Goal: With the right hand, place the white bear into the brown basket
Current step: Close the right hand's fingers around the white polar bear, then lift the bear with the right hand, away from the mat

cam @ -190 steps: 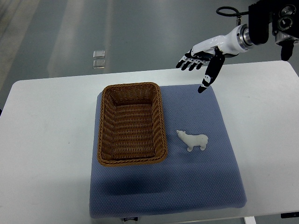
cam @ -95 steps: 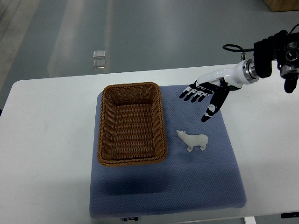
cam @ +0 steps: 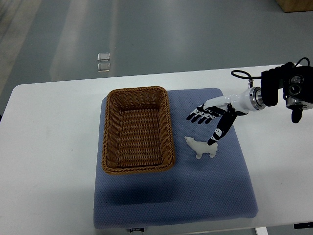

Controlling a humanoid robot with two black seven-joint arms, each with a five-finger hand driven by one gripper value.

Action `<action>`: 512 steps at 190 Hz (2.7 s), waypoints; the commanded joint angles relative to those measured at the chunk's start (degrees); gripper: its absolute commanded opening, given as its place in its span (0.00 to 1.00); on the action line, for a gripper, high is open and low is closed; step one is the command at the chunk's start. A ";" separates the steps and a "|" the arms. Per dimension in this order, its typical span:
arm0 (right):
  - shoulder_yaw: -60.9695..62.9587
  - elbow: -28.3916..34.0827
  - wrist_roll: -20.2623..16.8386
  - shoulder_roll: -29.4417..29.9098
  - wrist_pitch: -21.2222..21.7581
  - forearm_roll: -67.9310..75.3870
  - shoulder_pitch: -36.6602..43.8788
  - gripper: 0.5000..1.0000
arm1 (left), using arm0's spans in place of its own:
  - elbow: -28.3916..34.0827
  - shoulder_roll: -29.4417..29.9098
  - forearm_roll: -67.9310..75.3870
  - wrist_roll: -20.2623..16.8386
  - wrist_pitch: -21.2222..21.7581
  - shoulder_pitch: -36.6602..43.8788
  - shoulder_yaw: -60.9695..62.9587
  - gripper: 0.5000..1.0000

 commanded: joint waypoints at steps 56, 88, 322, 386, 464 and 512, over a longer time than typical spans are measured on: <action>1.96 0.00 1.81 0.26 -1.66 -4.09 -5.81 0.84 | 0.26 0.00 0.00 0.00 0.09 0.00 0.01 1.00; 1.96 0.00 2.95 0.61 -3.06 -5.06 -6.78 0.83 | 0.26 0.00 0.00 0.00 0.00 0.00 0.01 1.00; 5.56 0.62 7.43 0.08 -6.23 -12.97 -7.75 0.01 | 0.61 0.00 0.00 0.00 0.09 0.00 0.10 1.00; 8.38 3.87 7.35 -8.79 1.42 -12.09 6.84 0.03 | 0.17 0.00 0.00 0.00 0.09 0.00 0.10 1.00; 8.55 3.69 6.91 -8.62 3.35 -12.09 14.49 0.04 | 0.08 0.00 0.00 0.00 0.09 0.00 0.19 1.00; 5.65 -2.10 6.91 3.15 -2.89 -12.80 16.07 0.06 | 0.08 0.00 0.09 0.00 0.09 -0.26 0.19 1.00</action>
